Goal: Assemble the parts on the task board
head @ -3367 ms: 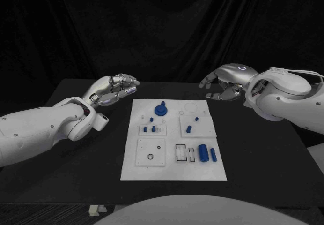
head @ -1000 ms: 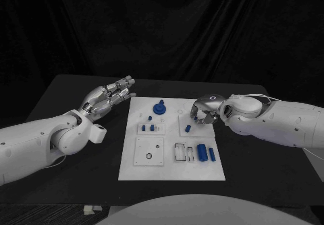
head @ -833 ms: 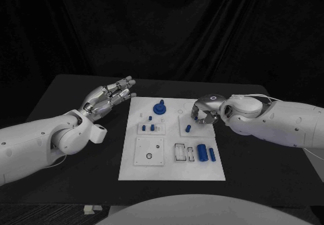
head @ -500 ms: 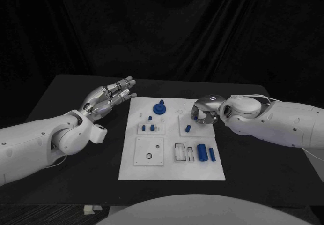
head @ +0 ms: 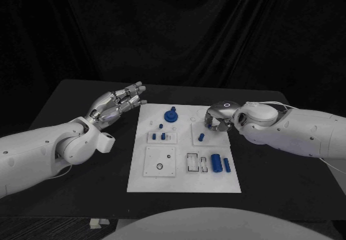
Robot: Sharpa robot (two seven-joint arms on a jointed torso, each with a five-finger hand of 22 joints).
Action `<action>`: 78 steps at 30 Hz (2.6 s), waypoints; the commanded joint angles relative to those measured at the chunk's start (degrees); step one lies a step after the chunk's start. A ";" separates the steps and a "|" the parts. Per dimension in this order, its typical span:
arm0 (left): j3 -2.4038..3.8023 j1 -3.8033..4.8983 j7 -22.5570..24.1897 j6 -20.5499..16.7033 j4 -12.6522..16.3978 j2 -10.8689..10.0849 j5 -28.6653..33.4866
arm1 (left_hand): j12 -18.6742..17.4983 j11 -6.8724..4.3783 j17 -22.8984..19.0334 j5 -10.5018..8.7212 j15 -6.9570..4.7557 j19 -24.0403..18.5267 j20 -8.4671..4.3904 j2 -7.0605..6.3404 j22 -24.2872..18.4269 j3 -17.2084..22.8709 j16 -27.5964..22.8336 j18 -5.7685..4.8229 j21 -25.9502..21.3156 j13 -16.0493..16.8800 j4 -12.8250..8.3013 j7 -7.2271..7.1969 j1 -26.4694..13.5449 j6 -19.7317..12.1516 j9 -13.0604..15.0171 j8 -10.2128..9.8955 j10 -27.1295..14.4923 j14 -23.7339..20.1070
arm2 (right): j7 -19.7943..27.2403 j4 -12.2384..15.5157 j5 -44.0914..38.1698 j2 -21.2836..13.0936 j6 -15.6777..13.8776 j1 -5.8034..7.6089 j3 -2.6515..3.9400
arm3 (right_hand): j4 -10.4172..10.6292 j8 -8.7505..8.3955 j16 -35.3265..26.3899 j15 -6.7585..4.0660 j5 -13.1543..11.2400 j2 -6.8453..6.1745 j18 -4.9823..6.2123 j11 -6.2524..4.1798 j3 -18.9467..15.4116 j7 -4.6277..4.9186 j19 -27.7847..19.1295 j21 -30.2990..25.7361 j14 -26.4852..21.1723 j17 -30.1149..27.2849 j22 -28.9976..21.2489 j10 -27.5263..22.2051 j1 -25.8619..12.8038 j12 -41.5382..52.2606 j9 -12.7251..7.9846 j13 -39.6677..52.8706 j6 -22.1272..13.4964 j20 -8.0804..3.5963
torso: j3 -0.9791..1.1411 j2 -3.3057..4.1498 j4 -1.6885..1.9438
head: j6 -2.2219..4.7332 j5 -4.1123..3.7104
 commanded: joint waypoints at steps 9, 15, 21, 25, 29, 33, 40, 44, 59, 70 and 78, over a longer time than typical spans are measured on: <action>0.06 -0.14 3.17 0.78 0.05 0.17 0.41 | 0.57 0.70 0.12 1.39 0.25 0.88 0.12 0.05 0.12 0.54 0.42 0.78 0.40 0.11 -0.69 0.13 1.07 0.82 0.14 0.53 -0.01 0.50 | 1.74 -0.86 -0.20 -0.09 -3.97 -0.69 -0.19 | -1.71 0.76 0.24 0.07 -1.15 0.51 0.35 -0.58 -0.36 -0.31 0.15 0.64 0.17 0.18 5.86 3.07 2.13 -0.17 0.31 -0.50 2.35 -0.01 | -0.01 0.00 0.02 | -0.01 0.17; 0.06 -0.15 3.00 0.71 0.00 0.14 0.41 | 0.73 0.81 0.14 1.92 0.32 1.18 0.15 0.06 0.19 0.72 0.53 0.73 0.49 0.13 -0.98 0.22 1.41 1.03 0.17 0.61 0.07 0.62 | 2.65 -0.26 -0.20 -0.92 -7.07 -0.70 -0.18 | -2.04 0.77 0.32 -0.04 -1.34 0.48 0.37 -0.69 -0.46 -0.38 0.01 0.57 0.24 0.30 5.84 3.55 2.46 -0.25 0.32 -0.60 2.69 -0.11 | -0.04 -0.05 -0.04 | -0.01 0.25; 0.06 -0.16 2.73 0.71 -0.13 0.22 0.41 | 0.73 0.85 0.14 2.05 0.33 1.26 0.15 0.08 0.22 0.77 0.54 0.71 0.51 0.13 -1.05 0.25 1.49 1.06 0.17 0.62 0.08 0.63 | 3.07 1.84 -0.20 -2.71 -10.12 -0.19 -0.15 | -2.04 0.79 0.35 -0.06 -1.36 0.45 0.33 -0.70 -0.53 -0.39 0.07 0.86 0.26 0.33 5.90 3.65 2.43 -0.29 0.33 -0.63 2.81 -0.13 | -0.08 -0.02 -0.02 | -0.01 0.33; 0.06 -0.16 2.52 0.71 -0.26 0.24 0.41 | 0.82 0.90 0.15 2.14 0.35 1.34 0.16 0.10 0.28 0.81 0.57 0.70 0.54 0.14 -1.09 0.30 1.54 1.09 0.18 0.63 0.11 0.67 | 2.86 3.67 -0.20 -4.01 -10.99 0.88 -0.14 | -1.95 0.82 0.44 -0.10 -1.23 0.42 0.28 -0.76 -0.69 -0.46 0.13 1.18 0.36 0.46 5.96 3.90 2.29 -0.40 0.34 -0.72 3.09 -0.17 | -0.04 -0.01 -0.04 | -0.01 0.49; 0.06 -0.17 2.34 0.62 -0.40 0.29 0.41 | 1.05 1.17 0.16 2.26 0.39 1.48 0.16 0.20 0.25 0.91 0.62 0.66 0.58 0.18 -1.16 0.51 1.62 1.37 0.21 0.71 0.21 0.73 | 2.39 5.96 -0.20 -5.45 -10.96 2.26 -0.14 | -1.78 0.81 0.36 -0.13 -1.19 0.40 0.28 -0.80 -0.85 -0.51 0.10 1.17 0.35 0.33 5.94 4.05 2.05 -0.54 0.34 -0.81 3.26 -0.20 | -0.07 -0.01 -0.01 | -0.01 0.57; 0.06 -0.22 2.16 0.62 -0.56 0.37 0.41 | 1.15 1.24 0.16 2.27 0.39 1.53 0.16 0.22 0.29 0.93 0.63 0.65 0.60 0.19 -1.17 0.56 1.64 1.44 0.23 0.74 0.25 0.73 | 2.01 8.60 -0.20 -6.78 -10.51 3.22 -0.14 | -1.71 0.86 0.37 -0.21 -1.16 0.44 0.28 -0.93 -0.95 -0.64 0.07 1.20 0.39 0.35 5.94 4.40 1.98 -0.63 0.36 -0.89 3.59 -0.25 | -0.08 -0.05 -0.08 | -0.01 0.73; 0.05 -0.41 1.90 0.84 -0.70 0.52 0.41 | 1.35 1.42 0.17 2.29 0.39 1.59 0.16 0.28 0.21 0.99 0.66 0.63 0.61 0.22 -1.19 0.68 1.66 1.49 0.23 0.76 0.33 0.76 | 1.54 15.31 -0.20 -7.93 -7.07 3.65 -0.17 | -1.62 0.63 0.18 -0.25 -1.20 0.37 0.35 -0.93 -1.05 -0.66 -0.04 0.92 0.33 0.08 5.86 4.41 1.85 -0.94 0.23 -1.07 3.45 -0.32 | 0.10 0.08 -0.11 | -0.01 1.25; 0.05 -0.52 1.72 0.97 -0.76 0.59 0.41 | 1.61 1.63 0.17 2.33 0.37 1.65 0.16 0.37 0.15 1.09 0.68 0.60 0.62 0.26 -1.23 0.83 1.74 1.54 0.24 0.79 0.45 0.78 | 1.20 19.33 -0.20 -7.51 -4.49 3.09 -0.19 | -1.68 0.51 0.17 -0.26 -1.27 0.40 0.42 -0.94 -1.01 -0.67 -0.18 0.55 0.33 0.07 5.77 4.40 1.96 -1.12 0.15 -1.17 3.39 -0.35 | 0.07 0.02 0.00 | -0.01 1.57; 0.05 -0.62 1.27 0.88 -0.64 0.94 0.41 | 3.05 2.50 0.20 2.39 0.11 1.95 0.16 0.58 -0.05 1.46 0.84 0.45 0.65 0.44 -1.40 1.37 2.01 2.27 0.34 1.08 1.14 0.95 | -1.06 19.78 -4.51 0.51 -0.76 1.06 -0.19 | -2.06 0.14 -0.08 -0.30 -0.82 0.50 0.57 -0.91 -0.76 -0.62 -0.46 -0.30 0.31 -0.27 5.57 4.69 2.43 -1.70 -0.14 -1.55 3.51 -0.46 | 0.00 0.15 0.21 | -0.01 3.42; 0.05 -0.62 1.77 0.67 -0.61 1.45 0.42 | 2.46 2.87 0.21 2.13 0.64 2.56 0.14 0.13 -0.61 1.36 1.03 0.24 0.72 0.31 -1.40 -1.81 1.91 -3.71 -0.59 -0.39 0.76 1.07 | -0.98 16.95 -5.77 5.54 0.10 -1.04 -0.18 | -2.17 -0.12 -0.10 -0.29 -0.80 0.34 0.62 -0.85 -0.80 -0.56 -0.54 -0.56 0.34 -0.30 5.50 4.70 2.43 -1.95 -0.31 -1.69 3.33 -0.48 | 0.08 0.08 -0.08 | -0.01 4.99; 0.05 -0.63 1.74 0.87 -0.69 1.65 0.41 | 2.46 2.73 0.21 2.26 0.67 2.58 0.13 0.17 -0.86 1.45 1.07 0.18 0.67 0.32 -1.51 -1.70 2.02 -3.43 -0.52 -0.26 0.70 1.09 | -1.06 15.54 -10.25 7.14 -1.64 -1.63 -0.17 | -2.35 -0.26 0.04 -0.30 -1.22 0.09 0.54 -0.90 -0.93 -0.57 -0.37 -0.07 0.47 -0.09 5.59 5.01 2.45 -2.05 -0.44 -1.76 3.44 -0.49 | 0.05 -0.01 -0.06 | -0.01 5.05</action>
